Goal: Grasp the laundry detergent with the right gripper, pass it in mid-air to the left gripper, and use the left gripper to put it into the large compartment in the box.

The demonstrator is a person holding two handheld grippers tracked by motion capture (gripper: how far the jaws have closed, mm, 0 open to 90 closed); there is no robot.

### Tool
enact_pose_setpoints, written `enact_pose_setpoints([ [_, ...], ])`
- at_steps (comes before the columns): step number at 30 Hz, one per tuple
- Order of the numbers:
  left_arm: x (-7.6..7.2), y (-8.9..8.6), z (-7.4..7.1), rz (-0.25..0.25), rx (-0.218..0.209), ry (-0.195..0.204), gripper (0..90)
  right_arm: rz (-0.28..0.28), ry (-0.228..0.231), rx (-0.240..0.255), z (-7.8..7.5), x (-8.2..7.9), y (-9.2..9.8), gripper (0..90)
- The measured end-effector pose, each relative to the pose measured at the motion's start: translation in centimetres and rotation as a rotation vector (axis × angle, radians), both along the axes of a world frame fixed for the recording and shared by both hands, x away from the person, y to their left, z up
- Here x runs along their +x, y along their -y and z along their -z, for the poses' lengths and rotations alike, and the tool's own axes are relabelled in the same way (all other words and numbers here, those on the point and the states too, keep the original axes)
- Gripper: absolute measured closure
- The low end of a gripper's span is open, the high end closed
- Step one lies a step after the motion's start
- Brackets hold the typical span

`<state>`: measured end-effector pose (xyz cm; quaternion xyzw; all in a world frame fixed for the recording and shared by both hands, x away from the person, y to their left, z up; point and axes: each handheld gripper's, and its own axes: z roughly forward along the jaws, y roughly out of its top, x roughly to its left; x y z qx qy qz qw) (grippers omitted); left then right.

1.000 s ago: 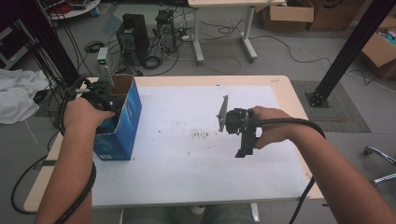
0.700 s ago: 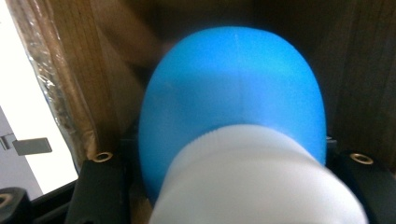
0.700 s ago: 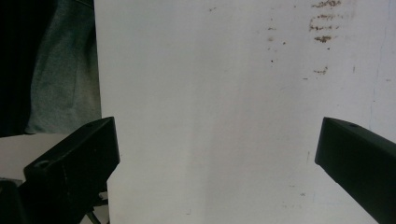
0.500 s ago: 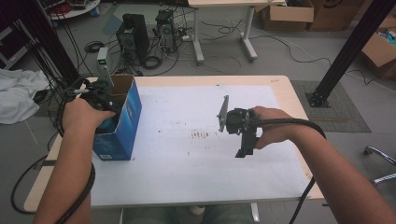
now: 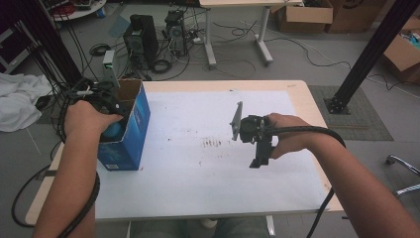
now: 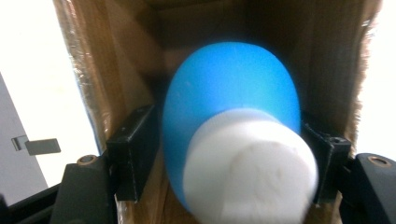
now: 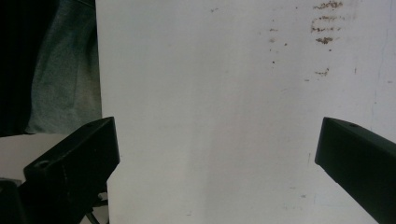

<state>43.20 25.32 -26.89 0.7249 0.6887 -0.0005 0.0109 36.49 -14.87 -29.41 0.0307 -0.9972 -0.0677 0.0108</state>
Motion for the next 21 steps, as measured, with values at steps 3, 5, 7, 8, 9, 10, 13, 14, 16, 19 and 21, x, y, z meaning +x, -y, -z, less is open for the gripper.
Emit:
enact_pose_setpoints([
  [3, -0.1, 0.1, -0.7, 0.001, 0.029, 0.013, 26.8, -0.007, 0.001, 0.002, 0.1, 0.0, 0.0, 0.0],
  [5, -0.1, 0.1, -1.0, 0.002, 0.025, 0.017, 26.3, -0.008, 0.002, 0.003, 0.1, 0.0, -0.1, 0.0],
  [7, -0.2, 0.2, -1.4, 0.001, 0.026, 0.029, 25.9, -0.008, 0.001, 0.004, 0.1, -0.1, -0.1, 0.0],
  [8, -0.2, 0.2, -1.5, 0.001, 0.026, 0.030, 25.8, -0.007, 0.001, 0.005, 0.1, -0.1, -0.1, 0.0],
  [9, -0.2, 0.1, -1.7, 0.006, 0.025, 0.027, 25.7, -0.008, 0.001, 0.005, 0.0, -0.1, -0.1, 0.0],
  [10, -0.3, 0.1, -1.8, 0.004, 0.026, 0.028, 25.3, -0.008, 0.002, 0.007, 0.0, -0.1, -0.2, 0.0],
  [13, -0.3, 0.1, -2.2, 0.003, 0.020, 0.032, 24.7, -0.008, 0.003, 0.007, 0.0, -0.1, -0.2, 0.0],
  [14, -0.3, 0.1, -2.3, 0.004, 0.012, 0.027, 24.0, -0.007, 0.005, 0.007, 0.0, -0.1, -0.2, 0.0],
  [16, -0.3, 0.2, -2.7, 0.012, 0.006, 0.021, 22.6, -0.006, 0.005, 0.010, -0.1, -0.1, -0.1, 0.0],
  [19, -0.3, 0.3, -3.2, 0.019, 0.012, 0.019, 18.7, -0.002, 0.003, 0.014, -0.1, -0.1, 0.0, 0.0],
  [21, -0.3, 0.5, -3.7, 0.026, 0.005, 0.025, 17.9, 0.001, 0.002, 0.010, 0.0, -0.2, 0.1, 0.0],
])
